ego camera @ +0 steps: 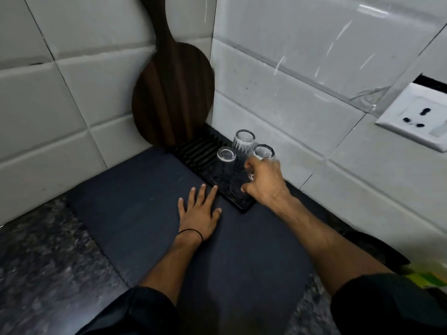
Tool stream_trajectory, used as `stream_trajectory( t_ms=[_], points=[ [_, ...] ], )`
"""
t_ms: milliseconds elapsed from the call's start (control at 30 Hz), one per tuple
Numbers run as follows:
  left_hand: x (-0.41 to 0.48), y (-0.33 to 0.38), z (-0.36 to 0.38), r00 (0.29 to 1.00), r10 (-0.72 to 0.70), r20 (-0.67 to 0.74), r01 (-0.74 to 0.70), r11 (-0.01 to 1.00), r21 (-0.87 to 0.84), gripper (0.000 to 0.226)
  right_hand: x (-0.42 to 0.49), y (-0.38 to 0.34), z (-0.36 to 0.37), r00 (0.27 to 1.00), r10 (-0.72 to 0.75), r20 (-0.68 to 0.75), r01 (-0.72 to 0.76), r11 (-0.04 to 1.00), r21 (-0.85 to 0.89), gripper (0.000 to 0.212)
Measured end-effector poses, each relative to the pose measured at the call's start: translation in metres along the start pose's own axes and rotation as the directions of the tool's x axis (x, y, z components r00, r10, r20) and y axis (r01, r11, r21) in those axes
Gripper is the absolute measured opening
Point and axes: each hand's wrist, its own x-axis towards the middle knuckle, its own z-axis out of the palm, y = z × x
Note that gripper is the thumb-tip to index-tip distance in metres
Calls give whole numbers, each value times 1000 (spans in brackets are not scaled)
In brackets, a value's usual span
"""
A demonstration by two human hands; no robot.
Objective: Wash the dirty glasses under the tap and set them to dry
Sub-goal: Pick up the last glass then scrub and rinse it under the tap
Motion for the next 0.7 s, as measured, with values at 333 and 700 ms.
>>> stream_trajectory(
  t_ms=[333,700],
  points=[
    [-2,-7,9,997,17,-71,-16,1000,20,62,8,-19,23,998,44,44,-41,997,-69,62],
    [-1,-6,4,999,22,-31,-22,1000,-7,64,-6,-2,37,992,124,-6,-121,974,189,93]
  ],
)
